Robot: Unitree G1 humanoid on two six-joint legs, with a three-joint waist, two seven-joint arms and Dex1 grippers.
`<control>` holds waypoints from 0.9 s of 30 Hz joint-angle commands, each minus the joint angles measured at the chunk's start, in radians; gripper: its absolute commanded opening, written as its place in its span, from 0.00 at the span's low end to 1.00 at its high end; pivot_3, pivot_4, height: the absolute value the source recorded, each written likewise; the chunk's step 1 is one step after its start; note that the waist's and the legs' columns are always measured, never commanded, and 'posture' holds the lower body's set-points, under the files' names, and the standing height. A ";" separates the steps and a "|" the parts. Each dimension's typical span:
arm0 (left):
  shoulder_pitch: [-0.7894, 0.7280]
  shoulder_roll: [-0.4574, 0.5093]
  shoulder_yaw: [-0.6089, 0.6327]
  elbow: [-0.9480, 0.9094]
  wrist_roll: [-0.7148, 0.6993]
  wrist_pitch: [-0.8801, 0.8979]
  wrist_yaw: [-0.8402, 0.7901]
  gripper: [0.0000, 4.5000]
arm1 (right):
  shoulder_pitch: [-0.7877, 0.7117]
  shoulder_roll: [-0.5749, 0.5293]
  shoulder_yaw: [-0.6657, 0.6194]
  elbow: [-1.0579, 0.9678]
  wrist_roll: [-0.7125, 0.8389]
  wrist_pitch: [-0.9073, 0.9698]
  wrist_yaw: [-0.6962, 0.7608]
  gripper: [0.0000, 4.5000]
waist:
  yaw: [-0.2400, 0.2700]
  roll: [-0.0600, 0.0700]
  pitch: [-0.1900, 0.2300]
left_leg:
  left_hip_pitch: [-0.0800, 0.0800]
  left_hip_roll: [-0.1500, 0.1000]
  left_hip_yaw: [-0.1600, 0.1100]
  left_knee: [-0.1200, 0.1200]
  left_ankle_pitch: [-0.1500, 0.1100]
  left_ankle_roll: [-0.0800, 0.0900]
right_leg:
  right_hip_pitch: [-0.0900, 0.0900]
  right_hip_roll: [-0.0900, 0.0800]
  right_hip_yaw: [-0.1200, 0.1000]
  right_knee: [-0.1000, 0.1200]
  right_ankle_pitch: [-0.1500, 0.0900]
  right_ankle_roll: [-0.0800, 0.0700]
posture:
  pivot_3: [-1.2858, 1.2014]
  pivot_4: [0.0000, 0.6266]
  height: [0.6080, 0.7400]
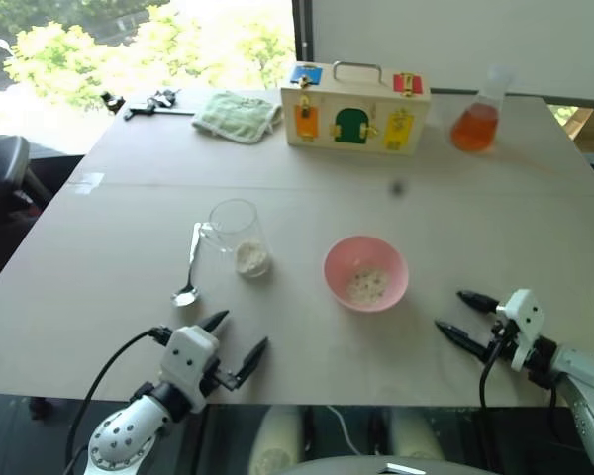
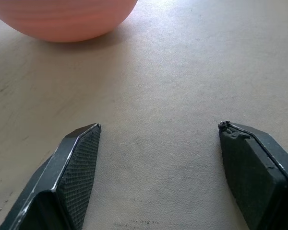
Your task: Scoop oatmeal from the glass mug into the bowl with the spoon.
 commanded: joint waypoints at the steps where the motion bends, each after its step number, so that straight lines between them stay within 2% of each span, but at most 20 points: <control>1: 0.024 0.002 0.003 0.024 0.005 0.001 -0.009 1.00 | 0.018 -0.007 -0.011 0.018 0.001 -0.009 0.016 0.88 | 0.000 0.000 0.000 | 0.000 0.000 0.000 0.000 0.000 0.000 | 0.000 0.000 0.000 0.000 0.000 0.000 | 0.52 0.24 1.00; 27: 0.022 -0.027 0.016 -0.017 -0.031 0.011 0.009 1.00 | 0.018 -0.022 -0.010 -0.056 0.027 0.015 0.035 0.88 | 0.000 0.001 0.000 | 0.000 0.000 0.000 0.000 0.000 0.000 | 0.000 0.000 0.000 0.000 0.000 0.000 | 0.52 0.24 1.00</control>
